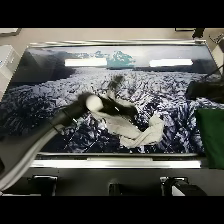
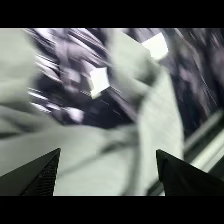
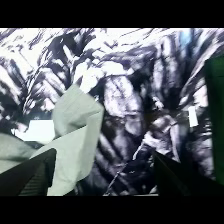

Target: Fold the clothes and pants, and hang the long-sleeved shirts on hangers.

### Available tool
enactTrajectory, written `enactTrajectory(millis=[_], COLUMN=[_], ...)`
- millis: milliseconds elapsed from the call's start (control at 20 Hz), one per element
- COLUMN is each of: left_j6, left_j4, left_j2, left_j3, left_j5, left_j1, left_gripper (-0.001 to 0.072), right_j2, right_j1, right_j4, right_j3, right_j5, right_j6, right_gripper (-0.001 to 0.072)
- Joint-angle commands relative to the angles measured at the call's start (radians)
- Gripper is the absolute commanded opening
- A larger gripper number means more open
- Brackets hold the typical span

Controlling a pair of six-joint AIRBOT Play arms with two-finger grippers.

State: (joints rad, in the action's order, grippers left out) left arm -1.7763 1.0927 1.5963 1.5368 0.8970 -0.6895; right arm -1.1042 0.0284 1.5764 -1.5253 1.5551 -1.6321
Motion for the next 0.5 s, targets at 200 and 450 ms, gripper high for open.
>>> enactTrajectory(millis=[200,450], left_j6=[0.016,0.025], left_j4=[0.006,0.006], left_j2=[0.003,0.102], left_j3=[-0.061,-0.118], left_j5=[0.154,0.121], left_j1=[0.507,0.517], left_gripper=[0.071,0.071], right_j2=[-0.144,-0.24], right_j1=[0.0,0.0], right_j4=[-0.119,-0.166], right_j3=[0.272,0.348], right_j5=[-0.038,-0.095], right_j6=[-0.01,-0.032], right_gripper=[0.0705,0.0705])
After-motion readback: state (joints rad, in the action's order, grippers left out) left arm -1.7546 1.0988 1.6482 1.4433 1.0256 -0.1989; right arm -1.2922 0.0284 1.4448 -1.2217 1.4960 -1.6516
